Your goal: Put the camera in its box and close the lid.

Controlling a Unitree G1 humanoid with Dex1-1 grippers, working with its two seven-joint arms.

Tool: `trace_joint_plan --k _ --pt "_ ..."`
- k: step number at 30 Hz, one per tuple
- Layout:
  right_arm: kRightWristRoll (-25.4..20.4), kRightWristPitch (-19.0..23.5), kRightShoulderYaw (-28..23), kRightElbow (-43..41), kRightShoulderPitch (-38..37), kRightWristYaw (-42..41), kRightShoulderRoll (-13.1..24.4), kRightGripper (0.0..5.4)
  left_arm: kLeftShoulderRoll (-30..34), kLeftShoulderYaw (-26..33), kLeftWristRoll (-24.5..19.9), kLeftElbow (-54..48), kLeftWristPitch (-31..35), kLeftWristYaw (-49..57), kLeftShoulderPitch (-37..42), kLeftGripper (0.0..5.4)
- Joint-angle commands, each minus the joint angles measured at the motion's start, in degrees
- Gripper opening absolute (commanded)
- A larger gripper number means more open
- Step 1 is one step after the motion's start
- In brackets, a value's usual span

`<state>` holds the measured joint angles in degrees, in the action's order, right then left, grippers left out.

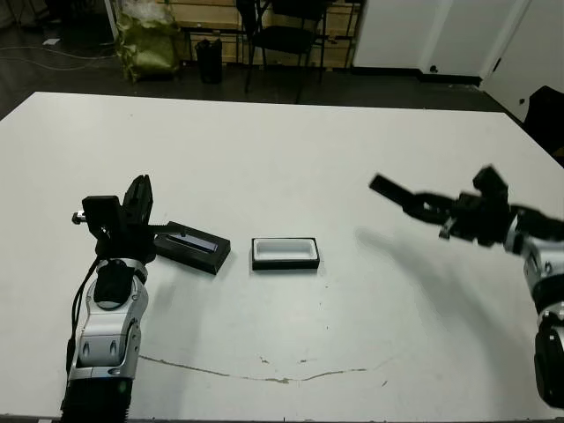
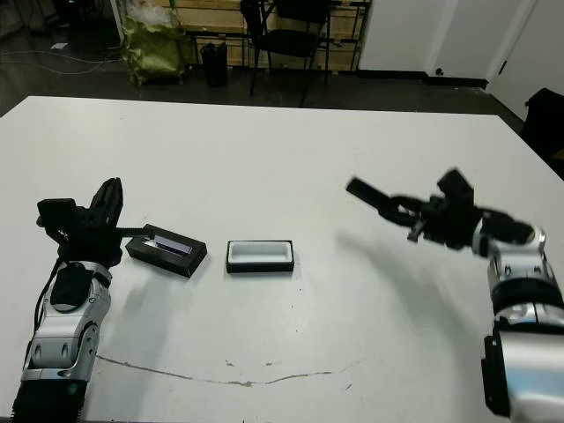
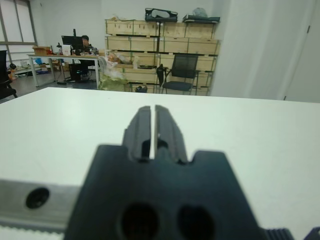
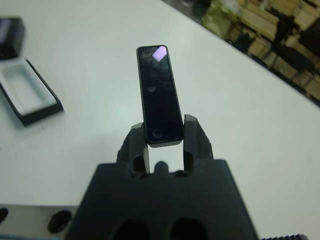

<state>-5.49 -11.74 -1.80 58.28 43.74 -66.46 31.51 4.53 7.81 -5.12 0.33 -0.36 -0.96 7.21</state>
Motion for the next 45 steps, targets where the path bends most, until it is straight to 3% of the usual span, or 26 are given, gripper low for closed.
trace_joint_plan --k 1,4,8,17,20,25,32,36,45 --pt "-0.6 1.6 1.2 -2.3 1.9 -3.6 -1.6 0.38 0.4 -0.2 0.4 0.5 0.1 -0.3 -0.3 0.00" --pt "1.8 0.7 3.9 -2.4 3.7 -4.1 -3.5 0.38 0.5 -0.3 0.6 0.5 0.0 -0.3 -0.4 0.00" --pt "4.3 4.7 7.7 -4.1 5.8 -4.2 -6.0 0.38 0.6 -0.3 0.6 0.9 -0.5 -0.5 -0.2 0.00" --pt "7.8 -0.8 13.8 -2.8 7.1 -7.5 -11.4 0.38 0.6 -0.2 0.8 0.9 -0.5 -0.4 -0.2 0.00" --pt "7.9 1.1 14.3 -1.7 7.9 -8.2 -12.4 0.38 0.7 -0.2 1.2 1.3 -0.9 -0.1 -0.1 0.00" --pt "7.9 -0.6 14.4 1.9 8.8 -10.2 -14.1 0.38 0.5 -0.3 1.5 0.2 0.2 0.0 -0.5 0.00" --pt "11.2 1.0 17.4 1.3 9.7 -13.6 -12.7 0.38 0.4 -0.2 1.4 0.5 -0.3 0.1 -0.6 0.00" --pt "14.3 4.8 20.0 -1.6 10.1 -14.0 -11.2 0.38 0.3 -0.1 1.1 0.8 -0.7 -0.1 -0.6 0.00" --pt "15.4 2.6 21.4 1.6 10.1 -14.8 -12.2 0.38 0.2 -0.1 1.3 0.3 0.2 0.4 -0.8 0.00"
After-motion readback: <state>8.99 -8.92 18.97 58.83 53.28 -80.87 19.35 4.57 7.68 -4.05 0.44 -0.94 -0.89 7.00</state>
